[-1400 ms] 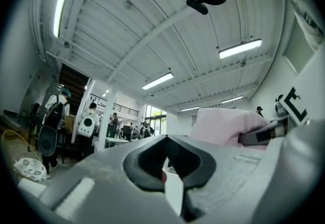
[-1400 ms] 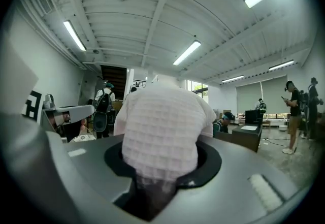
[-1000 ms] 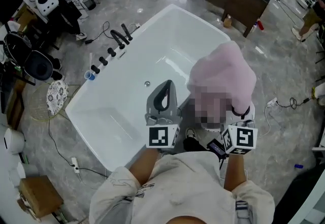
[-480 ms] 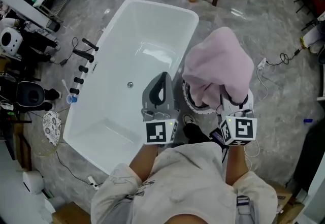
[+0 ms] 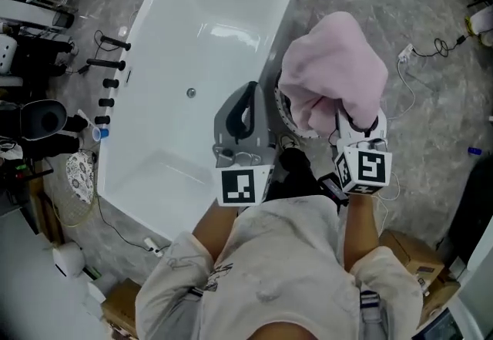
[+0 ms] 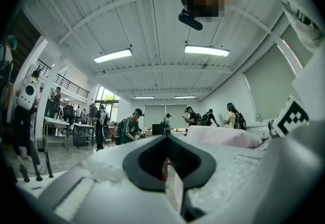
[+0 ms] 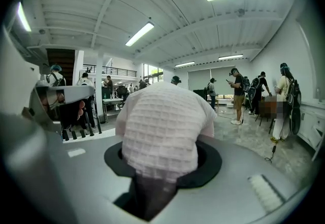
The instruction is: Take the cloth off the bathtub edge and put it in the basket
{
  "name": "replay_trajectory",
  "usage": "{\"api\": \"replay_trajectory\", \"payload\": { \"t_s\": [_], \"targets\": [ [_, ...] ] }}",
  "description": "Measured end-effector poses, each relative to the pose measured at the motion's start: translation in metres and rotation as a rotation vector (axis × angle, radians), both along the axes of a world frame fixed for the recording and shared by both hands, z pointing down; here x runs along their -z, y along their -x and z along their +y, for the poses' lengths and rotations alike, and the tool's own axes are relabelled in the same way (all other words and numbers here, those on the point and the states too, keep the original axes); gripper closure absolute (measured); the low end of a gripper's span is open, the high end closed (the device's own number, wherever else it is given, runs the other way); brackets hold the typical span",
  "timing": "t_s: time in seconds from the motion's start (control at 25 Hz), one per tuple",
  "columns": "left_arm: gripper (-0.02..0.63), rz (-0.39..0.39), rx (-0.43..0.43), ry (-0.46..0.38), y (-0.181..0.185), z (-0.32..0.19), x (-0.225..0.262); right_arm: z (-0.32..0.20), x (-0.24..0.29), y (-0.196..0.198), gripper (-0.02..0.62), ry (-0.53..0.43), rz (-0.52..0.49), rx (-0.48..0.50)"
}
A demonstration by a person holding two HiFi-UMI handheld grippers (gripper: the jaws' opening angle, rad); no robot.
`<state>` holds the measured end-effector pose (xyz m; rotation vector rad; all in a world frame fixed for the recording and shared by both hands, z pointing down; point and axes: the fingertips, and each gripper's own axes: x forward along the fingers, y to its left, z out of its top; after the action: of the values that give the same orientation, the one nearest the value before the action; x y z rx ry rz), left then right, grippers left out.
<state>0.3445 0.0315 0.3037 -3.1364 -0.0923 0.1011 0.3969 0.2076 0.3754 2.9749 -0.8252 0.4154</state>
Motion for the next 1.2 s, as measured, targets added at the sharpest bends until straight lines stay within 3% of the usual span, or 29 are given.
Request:
{"api": "replay_trajectory", "payload": {
  "t_s": [0.6, 1.2],
  "targets": [
    [0.604, -0.091, -0.021, 0.031, -0.049, 0.018, -0.113, 0.012, -0.215, -0.031, 0.425, 0.059, -0.374, -0.055],
    [0.604, -0.2, -0.078, 0.05, -0.071, 0.045, -0.215, 0.017, -0.453, -0.025, 0.423, 0.141, -0.751, -0.093]
  ]
}}
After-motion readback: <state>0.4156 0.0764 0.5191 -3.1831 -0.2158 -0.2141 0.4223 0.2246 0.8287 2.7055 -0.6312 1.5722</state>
